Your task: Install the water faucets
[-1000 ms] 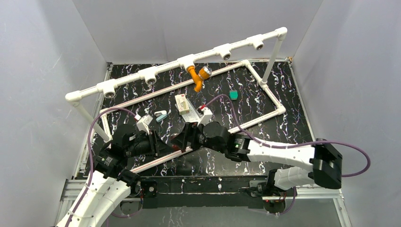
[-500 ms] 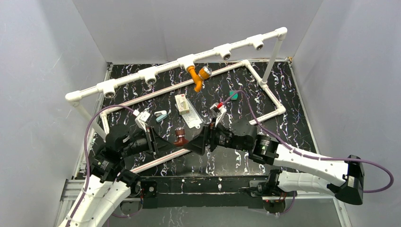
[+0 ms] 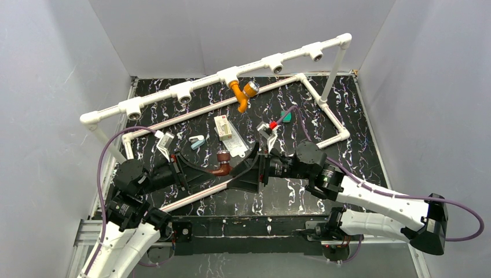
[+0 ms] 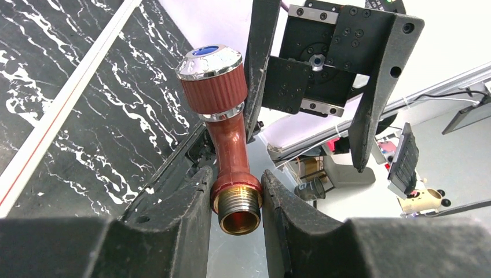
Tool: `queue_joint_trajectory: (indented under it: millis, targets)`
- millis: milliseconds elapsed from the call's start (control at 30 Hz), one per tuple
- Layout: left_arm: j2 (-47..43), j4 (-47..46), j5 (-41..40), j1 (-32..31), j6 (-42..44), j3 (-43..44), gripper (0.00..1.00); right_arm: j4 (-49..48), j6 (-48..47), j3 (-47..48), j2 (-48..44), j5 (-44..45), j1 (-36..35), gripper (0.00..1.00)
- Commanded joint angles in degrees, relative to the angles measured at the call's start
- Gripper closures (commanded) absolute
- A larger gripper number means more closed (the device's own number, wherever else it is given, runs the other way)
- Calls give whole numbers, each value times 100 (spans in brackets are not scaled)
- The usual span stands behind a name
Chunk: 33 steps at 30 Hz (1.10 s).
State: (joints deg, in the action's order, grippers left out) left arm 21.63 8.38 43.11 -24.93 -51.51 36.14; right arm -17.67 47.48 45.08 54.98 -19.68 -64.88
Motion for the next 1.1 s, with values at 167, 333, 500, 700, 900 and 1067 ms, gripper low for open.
queue_joint_trajectory:
  millis: [167, 333, 500, 700, 900, 1067]
  targets:
    - [-72, -724, 514, -21, -162, 77, 100, 220, -311, 67, -717, 352, 72, 9]
    - [-83, -1019, 491, -21, -351, 59, 100, 614, -359, -7, -960, 810, 73, 11]
    - [-164, -1792, 479, -21, -813, -160, 100, 365, -68, -261, -824, 820, 73, 13]
    - [-164, -2750, 495, -21, -1410, -459, 100, -386, 224, -254, -398, 205, 75, 17]
    - [-126, -2535, 469, -21, -1236, -434, 100, -943, 399, -219, -174, -136, 72, 18]
    - [-99, -2506, 463, -21, -1200, -476, 100, -1075, 462, -134, -55, -184, 72, 20]
